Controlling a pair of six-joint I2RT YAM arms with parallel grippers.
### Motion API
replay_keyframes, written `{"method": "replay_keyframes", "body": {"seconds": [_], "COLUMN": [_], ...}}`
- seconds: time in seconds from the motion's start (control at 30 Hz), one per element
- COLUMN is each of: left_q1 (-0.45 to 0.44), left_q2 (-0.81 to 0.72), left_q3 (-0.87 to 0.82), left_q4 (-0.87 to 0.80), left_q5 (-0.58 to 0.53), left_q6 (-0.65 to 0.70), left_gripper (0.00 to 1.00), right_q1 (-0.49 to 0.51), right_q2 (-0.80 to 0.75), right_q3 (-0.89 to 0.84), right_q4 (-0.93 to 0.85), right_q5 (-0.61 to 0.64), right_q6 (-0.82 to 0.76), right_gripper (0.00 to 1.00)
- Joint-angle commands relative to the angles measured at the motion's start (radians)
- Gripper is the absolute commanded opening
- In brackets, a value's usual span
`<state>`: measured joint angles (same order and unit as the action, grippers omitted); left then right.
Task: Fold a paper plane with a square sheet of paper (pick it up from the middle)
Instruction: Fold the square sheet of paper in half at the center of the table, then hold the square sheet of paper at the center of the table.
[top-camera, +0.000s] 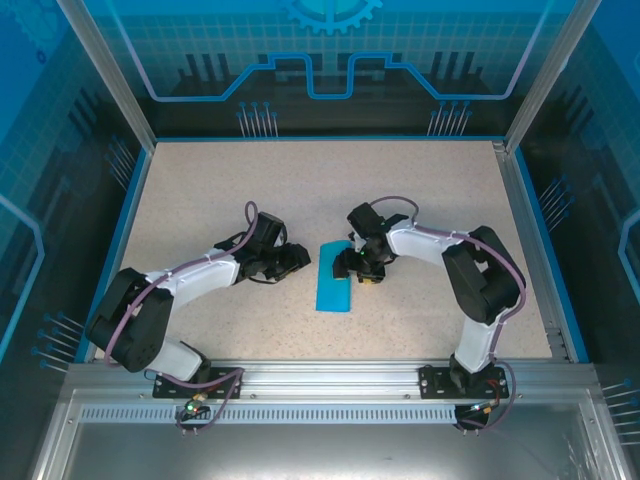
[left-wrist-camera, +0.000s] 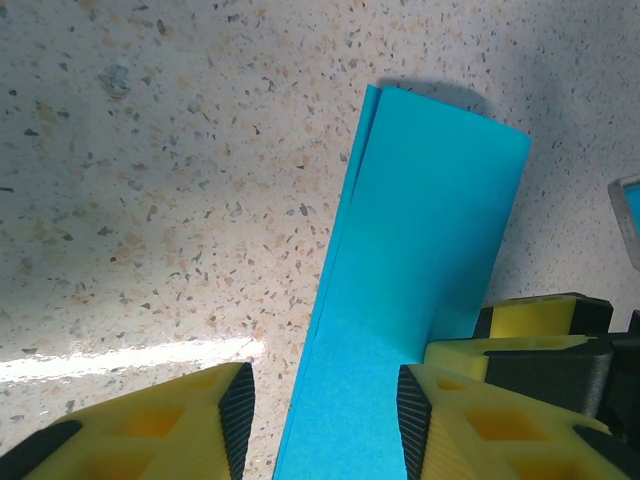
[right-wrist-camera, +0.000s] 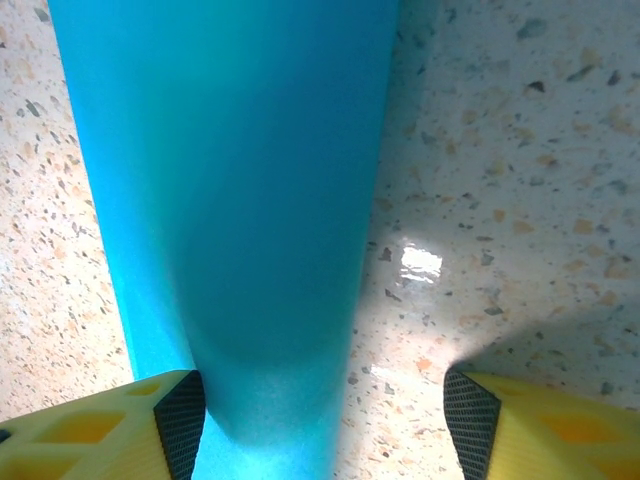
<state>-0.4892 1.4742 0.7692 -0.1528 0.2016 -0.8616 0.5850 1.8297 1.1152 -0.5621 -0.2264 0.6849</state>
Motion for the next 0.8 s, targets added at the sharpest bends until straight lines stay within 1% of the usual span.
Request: {"method": "replay_keyframes", "body": {"seconds": [0.0, 0.23, 0.47, 0.63, 0.77], "left_q1": [-0.007, -0.007, -0.007, -0.007, -0.007], "left_q2": [0.004, 0.026, 0.038, 0.046, 0.060], "left_q3": [-0.010, -0.001, 0.000, 0.003, 0.008], "left_q4": [-0.016, -0.005, 0.005, 0.010, 0.019], "left_q5": [-0.006, 0.019, 0.032, 0.039, 0.053], "left_q6": [0.006, 0.011, 0.016, 0.017, 0.017], "left_gripper": [0.45, 0.45, 0.45, 0.45, 0.44], "right_q1": [0.019, 0.025, 0.038, 0.040, 0.042], "right_q2": [0.051, 0.094, 0.118, 0.131, 0.141], "right_q3": [0.016, 0.049, 0.089, 0.104, 0.112], "right_q4": [-0.057, -0.090, -0.144, -0.154, -0.167], "right_q5": [0.024, 0.027, 0.055, 0.050, 0.068], "right_q6": [0.016, 0.019, -0.030, -0.066, -0.049], "right_gripper": [0.70, 0.70, 0.71, 0.71, 0.71]}}
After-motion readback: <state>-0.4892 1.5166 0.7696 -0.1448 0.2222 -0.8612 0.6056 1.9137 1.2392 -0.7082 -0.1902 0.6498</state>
